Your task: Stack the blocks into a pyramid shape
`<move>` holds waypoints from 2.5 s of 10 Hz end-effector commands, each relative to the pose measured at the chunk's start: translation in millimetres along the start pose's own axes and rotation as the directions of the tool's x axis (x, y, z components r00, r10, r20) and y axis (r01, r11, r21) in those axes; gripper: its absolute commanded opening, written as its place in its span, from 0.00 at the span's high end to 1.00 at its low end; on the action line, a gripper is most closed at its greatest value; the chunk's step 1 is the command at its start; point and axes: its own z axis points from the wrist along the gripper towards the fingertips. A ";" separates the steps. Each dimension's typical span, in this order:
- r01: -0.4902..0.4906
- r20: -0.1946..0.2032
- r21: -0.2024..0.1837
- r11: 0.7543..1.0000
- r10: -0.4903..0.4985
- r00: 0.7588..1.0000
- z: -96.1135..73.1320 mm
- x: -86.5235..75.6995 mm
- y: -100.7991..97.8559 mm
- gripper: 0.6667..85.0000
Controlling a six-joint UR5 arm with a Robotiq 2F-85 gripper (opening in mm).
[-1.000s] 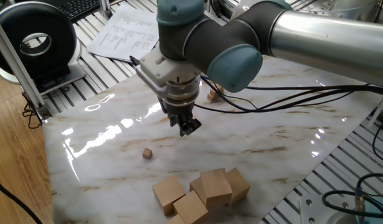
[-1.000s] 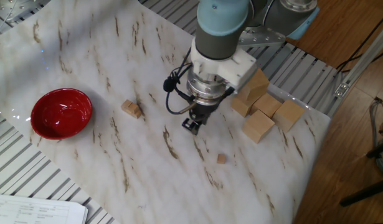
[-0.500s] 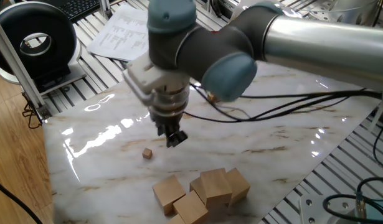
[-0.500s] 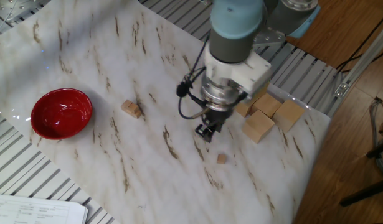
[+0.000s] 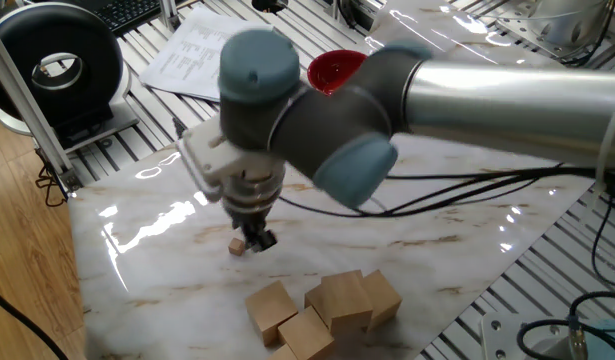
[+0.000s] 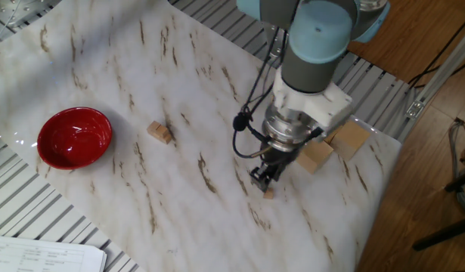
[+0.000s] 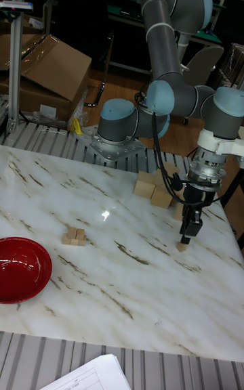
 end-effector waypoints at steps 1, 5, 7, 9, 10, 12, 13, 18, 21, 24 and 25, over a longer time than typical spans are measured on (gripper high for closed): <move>0.062 0.049 0.042 0.997 -0.064 0.997 -0.9 -8.1 -18.3 0.53; 0.377 0.005 0.025 0.926 -0.377 0.926 9.4 -8.5 -6.7 0.52; 0.423 -0.028 -0.011 0.906 -0.423 0.906 15.5 -6.2 9.7 0.55; 0.453 -0.062 -0.047 0.890 -0.455 0.888 15.9 5.2 14.1 0.55; 0.459 -0.072 -0.045 0.887 -0.461 0.885 15.5 7.4 12.1 0.55; 0.452 -0.067 -0.013 0.892 -0.451 0.890 17.2 3.2 3.9 0.49; 0.469 -0.080 0.007 0.883 -0.467 0.881 15.4 5.8 -5.7 0.45; 0.453 -0.043 0.023 0.891 -0.452 0.891 28.7 -1.6 -12.8 0.52; 0.451 -0.054 0.027 0.892 -0.449 0.892 31.6 -4.5 -9.5 0.52; 0.436 -0.073 0.027 0.900 -0.433 0.898 27.5 1.1 -10.6 0.69; 0.422 -0.080 0.026 0.906 -0.419 0.904 25.2 4.6 -11.7 0.75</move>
